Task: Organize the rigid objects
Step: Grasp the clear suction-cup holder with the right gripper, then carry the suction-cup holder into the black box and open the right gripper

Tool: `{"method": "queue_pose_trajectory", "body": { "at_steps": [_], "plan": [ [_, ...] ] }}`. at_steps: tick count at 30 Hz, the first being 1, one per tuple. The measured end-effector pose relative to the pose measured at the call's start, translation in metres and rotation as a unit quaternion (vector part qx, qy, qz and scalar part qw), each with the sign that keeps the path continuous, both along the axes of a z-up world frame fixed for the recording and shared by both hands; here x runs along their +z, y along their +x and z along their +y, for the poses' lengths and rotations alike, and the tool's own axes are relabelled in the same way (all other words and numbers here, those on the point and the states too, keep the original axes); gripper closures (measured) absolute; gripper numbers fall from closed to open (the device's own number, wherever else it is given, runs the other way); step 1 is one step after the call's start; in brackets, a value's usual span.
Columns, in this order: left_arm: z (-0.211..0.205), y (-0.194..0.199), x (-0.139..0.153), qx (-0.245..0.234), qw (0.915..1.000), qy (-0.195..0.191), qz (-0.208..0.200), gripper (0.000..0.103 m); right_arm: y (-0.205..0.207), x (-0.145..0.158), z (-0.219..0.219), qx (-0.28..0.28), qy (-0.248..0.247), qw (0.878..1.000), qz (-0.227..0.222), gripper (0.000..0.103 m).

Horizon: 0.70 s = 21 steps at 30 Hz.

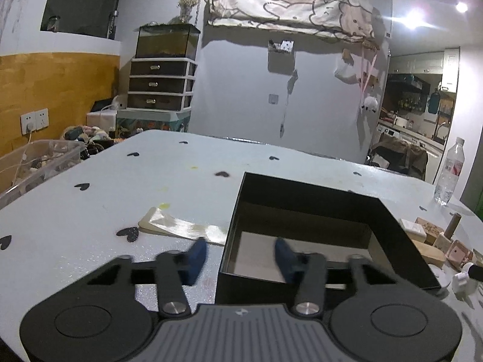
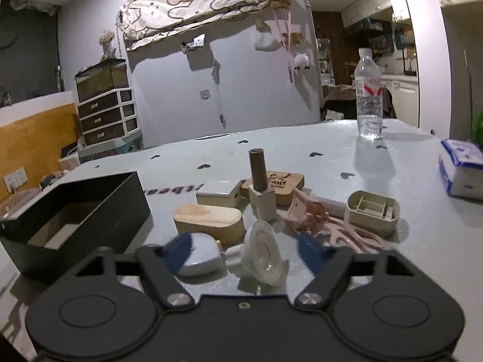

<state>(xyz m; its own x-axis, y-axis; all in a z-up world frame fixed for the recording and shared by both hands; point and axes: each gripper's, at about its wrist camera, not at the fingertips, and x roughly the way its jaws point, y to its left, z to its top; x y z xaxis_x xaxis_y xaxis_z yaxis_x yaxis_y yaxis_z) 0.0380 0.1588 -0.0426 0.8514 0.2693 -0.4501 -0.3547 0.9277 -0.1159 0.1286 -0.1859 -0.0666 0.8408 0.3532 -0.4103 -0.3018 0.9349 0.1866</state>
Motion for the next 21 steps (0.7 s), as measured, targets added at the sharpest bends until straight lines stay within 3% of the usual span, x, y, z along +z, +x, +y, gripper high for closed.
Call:
{"method": "queue_pose_trajectory", "body": {
  "at_steps": [1,7,8,11,15,21],
  "plan": [
    [0.001,0.002,-0.001,0.0,1.0,0.001,0.002,0.073,0.002,0.0,0.0,0.0,0.002,1.0,0.003,0.05],
    [0.002,0.007,-0.003,0.01,0.9998,0.017,0.007,0.088,0.009,-0.004,0.001,0.0,-0.017,1.0,0.021,0.089],
    [0.003,0.008,-0.003,0.01,0.9998,0.018,0.007,0.089,0.008,-0.005,0.0,0.005,-0.016,1.0,0.02,0.092],
    [0.005,0.008,-0.003,0.012,0.9996,0.025,0.008,0.096,0.005,-0.002,-0.001,0.007,-0.022,1.0,0.011,0.094],
    [0.005,0.009,-0.002,0.009,0.9994,0.031,0.009,0.097,0.002,0.016,0.0,0.033,-0.006,0.999,-0.011,0.094],
    [0.006,0.009,-0.002,0.008,0.9995,0.031,0.005,0.098,0.011,0.059,0.033,0.129,0.023,0.991,-0.041,0.094]
  ]
}}
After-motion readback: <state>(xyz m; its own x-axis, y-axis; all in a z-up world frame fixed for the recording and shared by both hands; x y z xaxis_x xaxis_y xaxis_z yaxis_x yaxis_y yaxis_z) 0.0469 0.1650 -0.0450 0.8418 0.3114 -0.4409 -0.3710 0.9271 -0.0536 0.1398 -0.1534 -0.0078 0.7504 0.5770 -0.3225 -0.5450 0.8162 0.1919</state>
